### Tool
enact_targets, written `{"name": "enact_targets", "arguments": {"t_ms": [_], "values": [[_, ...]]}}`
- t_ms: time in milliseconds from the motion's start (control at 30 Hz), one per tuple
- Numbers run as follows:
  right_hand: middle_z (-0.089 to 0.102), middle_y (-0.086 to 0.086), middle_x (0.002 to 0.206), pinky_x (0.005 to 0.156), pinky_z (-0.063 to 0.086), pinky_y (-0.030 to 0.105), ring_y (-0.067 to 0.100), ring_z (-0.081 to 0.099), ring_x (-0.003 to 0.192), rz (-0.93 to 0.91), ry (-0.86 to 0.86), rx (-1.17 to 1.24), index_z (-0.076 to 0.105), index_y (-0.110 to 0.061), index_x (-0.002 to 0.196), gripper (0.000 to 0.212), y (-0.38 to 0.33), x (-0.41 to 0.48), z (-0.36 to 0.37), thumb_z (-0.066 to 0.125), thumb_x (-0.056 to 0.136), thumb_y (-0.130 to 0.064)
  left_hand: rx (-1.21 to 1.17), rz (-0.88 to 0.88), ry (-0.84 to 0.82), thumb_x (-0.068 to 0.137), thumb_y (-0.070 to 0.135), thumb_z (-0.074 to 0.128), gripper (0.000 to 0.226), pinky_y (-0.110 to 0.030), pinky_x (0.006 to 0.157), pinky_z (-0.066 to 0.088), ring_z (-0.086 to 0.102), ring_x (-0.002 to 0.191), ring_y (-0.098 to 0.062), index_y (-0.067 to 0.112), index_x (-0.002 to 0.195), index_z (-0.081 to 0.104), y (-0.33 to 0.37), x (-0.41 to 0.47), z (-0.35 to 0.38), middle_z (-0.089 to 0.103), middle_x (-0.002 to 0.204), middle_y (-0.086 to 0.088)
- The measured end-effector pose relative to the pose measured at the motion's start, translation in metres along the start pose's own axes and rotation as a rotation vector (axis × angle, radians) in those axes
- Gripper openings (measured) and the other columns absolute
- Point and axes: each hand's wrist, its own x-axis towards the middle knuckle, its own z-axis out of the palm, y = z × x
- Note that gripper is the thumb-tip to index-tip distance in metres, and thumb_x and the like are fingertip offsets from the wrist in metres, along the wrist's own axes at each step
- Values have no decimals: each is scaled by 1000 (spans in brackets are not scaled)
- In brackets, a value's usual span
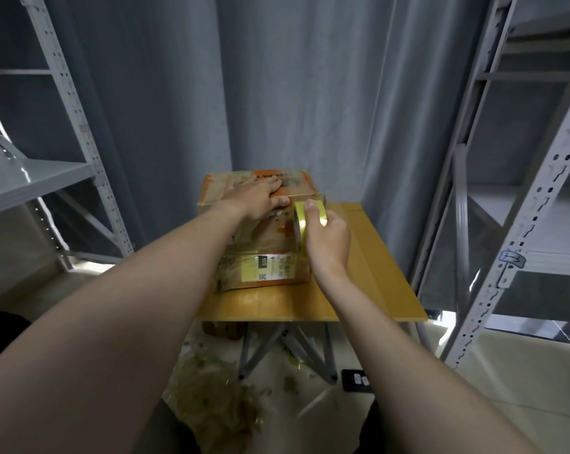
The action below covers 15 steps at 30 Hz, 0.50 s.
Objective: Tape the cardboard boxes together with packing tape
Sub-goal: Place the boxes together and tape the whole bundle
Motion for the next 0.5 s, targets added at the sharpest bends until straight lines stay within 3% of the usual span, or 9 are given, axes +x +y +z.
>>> {"name": "enact_targets", "arguments": {"t_ms": [133, 300, 400, 500], "values": [[52, -1, 65, 55, 37, 33, 15, 50, 61, 121, -56, -28, 52, -15, 68, 50, 25, -13, -5, 55, 102, -52, -3, 6, 5, 103, 68, 33, 71, -61, 124, 8, 9, 160, -26, 36, 165, 20, -2, 0, 1, 11, 173, 15], [61, -3, 75, 58, 41, 28, 11, 57, 69, 216, -141, -65, 58, -15, 82, 44, 45, -21, -1, 53, 104, -53, 6, 13, -3, 103, 69, 32, 72, -61, 124, 5, 7, 161, -25, 36, 165, 18, -4, -2, 2, 10, 173, 16], [69, 4, 83, 64, 48, 34, 22, 65, 78, 232, -166, -59, 68, -8, 90, 49, 47, -14, 5, 52, 104, -53, 4, 18, 4, 103, 69, 32, 71, -63, 124, 6, 7, 161, -26, 36, 165, 19, -3, 1, 3, 10, 173, 15], [59, 0, 77, 63, 44, 34, 18, 58, 73, 316, -182, -115, 55, -9, 83, 51, 57, -16, 11, 51, 104, -56, -2, 18, 1, 103, 69, 33, 71, -62, 123, 7, 7, 160, -26, 36, 165, 19, -5, 2, 4, 10, 173, 17]]}}
